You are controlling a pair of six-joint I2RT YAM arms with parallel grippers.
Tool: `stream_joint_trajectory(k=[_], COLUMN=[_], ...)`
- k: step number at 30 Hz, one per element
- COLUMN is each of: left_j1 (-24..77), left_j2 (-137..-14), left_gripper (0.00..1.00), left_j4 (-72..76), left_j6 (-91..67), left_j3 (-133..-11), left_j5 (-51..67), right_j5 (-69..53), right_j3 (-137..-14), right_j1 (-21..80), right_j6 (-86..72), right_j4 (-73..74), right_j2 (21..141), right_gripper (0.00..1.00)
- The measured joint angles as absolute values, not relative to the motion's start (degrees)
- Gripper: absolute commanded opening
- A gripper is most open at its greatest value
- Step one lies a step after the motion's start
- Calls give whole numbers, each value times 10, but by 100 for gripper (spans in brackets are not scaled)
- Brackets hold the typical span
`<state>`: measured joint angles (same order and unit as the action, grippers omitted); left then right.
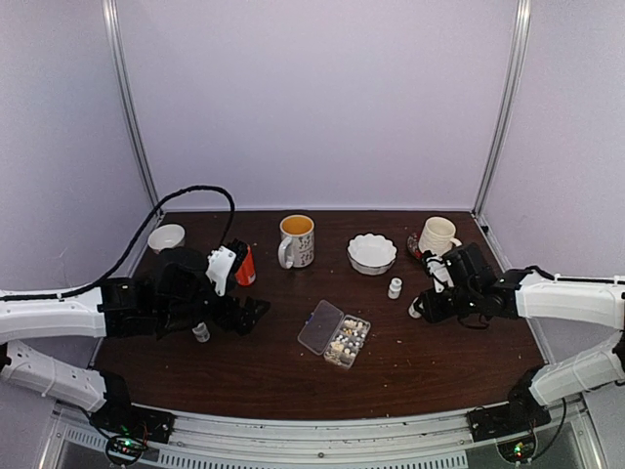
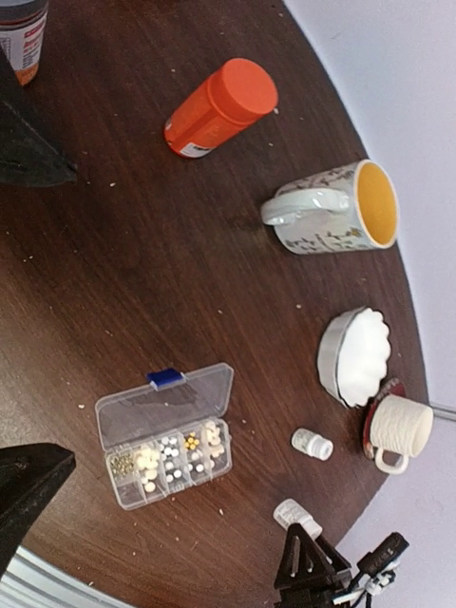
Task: Sort the pills into containers
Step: Place the pill bottle at the center of the board.
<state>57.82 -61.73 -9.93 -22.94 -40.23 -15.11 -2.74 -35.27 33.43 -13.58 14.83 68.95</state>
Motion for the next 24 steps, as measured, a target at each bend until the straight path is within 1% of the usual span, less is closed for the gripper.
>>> stream_joint_trajectory(k=[2, 5, 6, 9, 10, 12, 14, 17, 19, 22, 24], left_j1=[569, 566, 565, 562, 560, 559, 558, 545, 528, 509, 502], left_j2=[-634, -658, -664, -682, -691, -707, -725, -747, -765, -794, -819], left_gripper=[98, 98, 98, 98, 97, 98, 96, 87, 83, 74, 67], left_j4=[-108, -116, -116, -116, -116, -116, -116, -111, -107, -103, -102], left_j6=[-248, -272, -278, -292, -295, -300, -304, -316, -326, -334, -336], left_j3=[-403, -403, -403, -403, -403, -404, -408, -413, -418, -429, -443], left_j5=[-152, -155, -156, -156, -156, -156, -154, -136, -121, -104, -95], right_j5=[-28, -28, -27, -27, -27, -26, -25, -24, -24, -9, 2], right_j3=[-354, -365, -371, -388, -391, -395, -397, -398, -398, -398, -397], right_j1=[324, 311, 309, 305, 305, 305, 304, 305, 308, 328, 355], right_j6=[-139, -139, -139, -137, -135, -134, -132, -130, -131, -133, -138], right_j4=[129, 110, 107, 100, 98, 96, 99, 111, 123, 138, 146], right_j2=[717, 761, 774, 807, 813, 819, 818, 795, 760, 707, 675], right_gripper=[35, 37, 39, 58, 62, 67, 69, 66, 64, 52, 38])
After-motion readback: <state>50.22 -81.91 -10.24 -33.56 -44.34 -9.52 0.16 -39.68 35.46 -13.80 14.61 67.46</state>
